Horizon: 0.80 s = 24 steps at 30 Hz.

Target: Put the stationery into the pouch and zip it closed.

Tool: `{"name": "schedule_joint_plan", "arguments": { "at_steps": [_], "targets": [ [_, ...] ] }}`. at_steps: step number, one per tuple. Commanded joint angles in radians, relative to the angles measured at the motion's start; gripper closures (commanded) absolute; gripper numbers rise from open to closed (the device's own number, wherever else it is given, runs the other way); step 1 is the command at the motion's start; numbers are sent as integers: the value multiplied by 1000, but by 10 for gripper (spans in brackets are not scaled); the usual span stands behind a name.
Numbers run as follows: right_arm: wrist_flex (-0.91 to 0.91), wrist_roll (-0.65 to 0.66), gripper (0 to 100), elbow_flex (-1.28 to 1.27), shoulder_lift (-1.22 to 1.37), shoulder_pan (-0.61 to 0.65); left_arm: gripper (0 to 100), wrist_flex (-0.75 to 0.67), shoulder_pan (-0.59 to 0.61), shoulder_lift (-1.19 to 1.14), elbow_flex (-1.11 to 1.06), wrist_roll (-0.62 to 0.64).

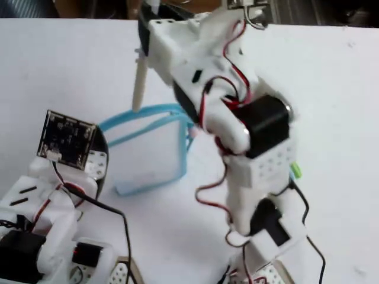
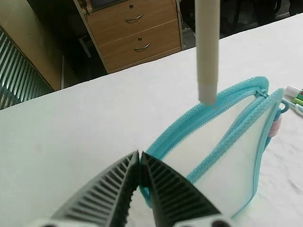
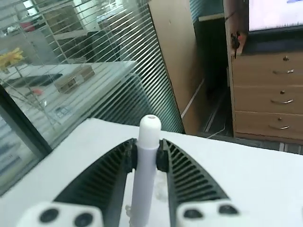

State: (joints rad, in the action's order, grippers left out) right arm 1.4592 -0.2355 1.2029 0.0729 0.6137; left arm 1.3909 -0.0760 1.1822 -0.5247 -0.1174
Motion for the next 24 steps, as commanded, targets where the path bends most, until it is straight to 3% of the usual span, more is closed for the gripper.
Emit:
{"name": "schedule_joint_plan", "arguments": {
  "at_steps": [1,4,8,15,19,24],
  "targets": [
    [160,91,981,5,-142,54,978,20,-13,-8,-9,-6],
    [323,94,981,-5,-232,53,978,20,-13,-7,-9,-6],
    [315,118,982,-103,-438,-51,978,20,-13,-5,-9,-6],
    [306,133,982,-806,-832,31,978,20,-13,-4,-9,-6],
    [182,112,981,-1114,-906,64,978,20,-13,-4,-9,-6],
    [-117,106,981,-1209,-857,42,978,23,-13,-4,-9,-6]
  ]
}}
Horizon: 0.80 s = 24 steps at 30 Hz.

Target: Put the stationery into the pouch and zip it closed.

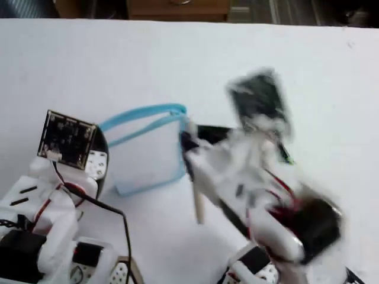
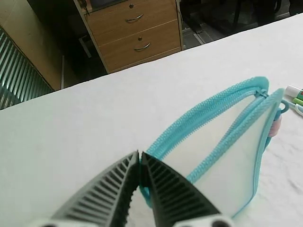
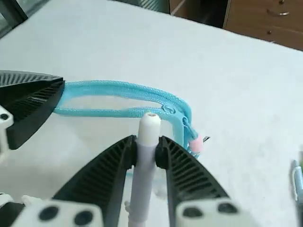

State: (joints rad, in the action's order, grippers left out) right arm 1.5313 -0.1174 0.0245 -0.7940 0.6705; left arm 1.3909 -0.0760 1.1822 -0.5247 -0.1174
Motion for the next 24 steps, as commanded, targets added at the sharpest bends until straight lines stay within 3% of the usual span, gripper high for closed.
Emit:
{"name": "schedule_joint_plan", "arguments": {
  "at_steps": [1,6,10,14,24],
  "targets": [
    [-295,-11,981,-34,18,-35,978,23,-13,-4,-9,-6],
    [-796,-5,981,-87,22,-67,978,20,-13,-4,-9,-6],
    [-986,-11,981,-129,19,-65,978,20,-13,-4,-9,-6],
    [-1073,-12,981,-137,25,-58,978,18,-13,-4,-9,-6],
    [-1072,-6,981,-410,31,-16,978,20,-13,-7,-9,-6]
  ]
}}
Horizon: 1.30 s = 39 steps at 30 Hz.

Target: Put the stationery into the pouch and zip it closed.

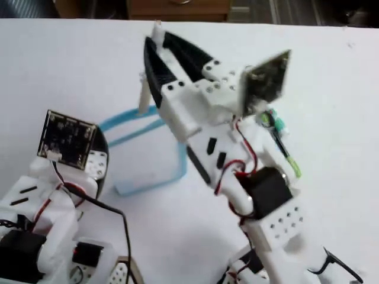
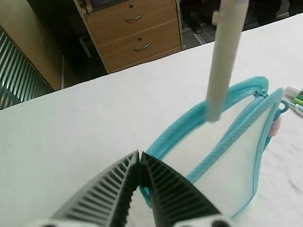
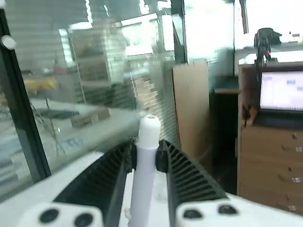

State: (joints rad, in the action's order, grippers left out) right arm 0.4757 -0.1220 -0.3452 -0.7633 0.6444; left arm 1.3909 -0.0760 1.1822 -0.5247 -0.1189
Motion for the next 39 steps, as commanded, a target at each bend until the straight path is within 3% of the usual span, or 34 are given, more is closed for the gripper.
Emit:
{"name": "schedule_joint_plan", "arguments": {
  "at_steps": [1,9,12,18,21,25,30,34,39],
  "targets": [
    [-18,-3,981,-57,1,10,978,18,-13,-7,-9,-5],
    [-1,9,981,-104,-28,45,978,18,-13,-7,-9,-5],
    [74,118,964,-163,-38,114,978,18,-13,-7,-9,-5],
    [136,80,681,-164,-93,162,978,20,-13,-7,-9,-5],
    [136,80,648,-164,-124,151,978,20,-13,-7,-9,-5],
    [128,80,648,-163,-151,64,978,20,-13,-7,-9,-5],
    [143,84,659,-89,-68,-216,978,18,-13,-7,-9,-5],
    [274,87,741,58,90,-421,978,18,-13,-7,-9,-5],
    [506,315,762,232,337,-539,978,18,-13,-7,-9,-5]
  ]
}}
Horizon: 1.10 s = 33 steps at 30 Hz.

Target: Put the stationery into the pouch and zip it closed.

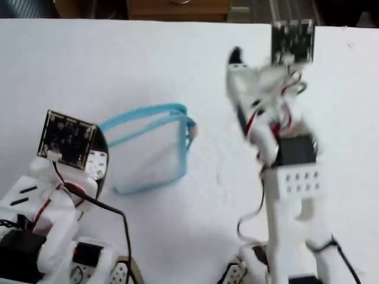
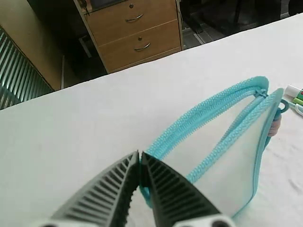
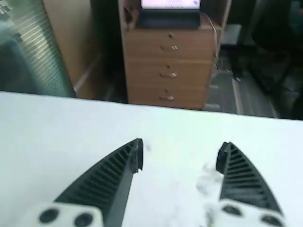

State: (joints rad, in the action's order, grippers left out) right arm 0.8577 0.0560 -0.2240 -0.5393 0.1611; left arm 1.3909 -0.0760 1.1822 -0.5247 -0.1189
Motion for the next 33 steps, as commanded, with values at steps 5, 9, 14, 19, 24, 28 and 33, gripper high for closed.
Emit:
{"name": "schedule_joint_plan", "arguments": {
  "at_steps": [5,9,14,19,24,28,33],
  "targets": [
    [383,408,764,184,338,-127,978,18,-13,-7,-9,-5],
    [427,565,764,178,467,-182,978,18,-13,-7,-9,-5],
    [315,628,762,58,538,-225,978,18,-13,-8,-9,-5],
    [97,707,712,-209,527,-288,978,18,-13,-8,-9,-5],
    [-39,707,675,-373,458,-323,978,18,-13,-8,-9,-5],
    [-147,697,675,-388,469,-312,978,18,-13,-8,-9,-5],
    [-285,669,675,-345,605,-294,978,18,-13,-8,-9,-5]
  ]
}}
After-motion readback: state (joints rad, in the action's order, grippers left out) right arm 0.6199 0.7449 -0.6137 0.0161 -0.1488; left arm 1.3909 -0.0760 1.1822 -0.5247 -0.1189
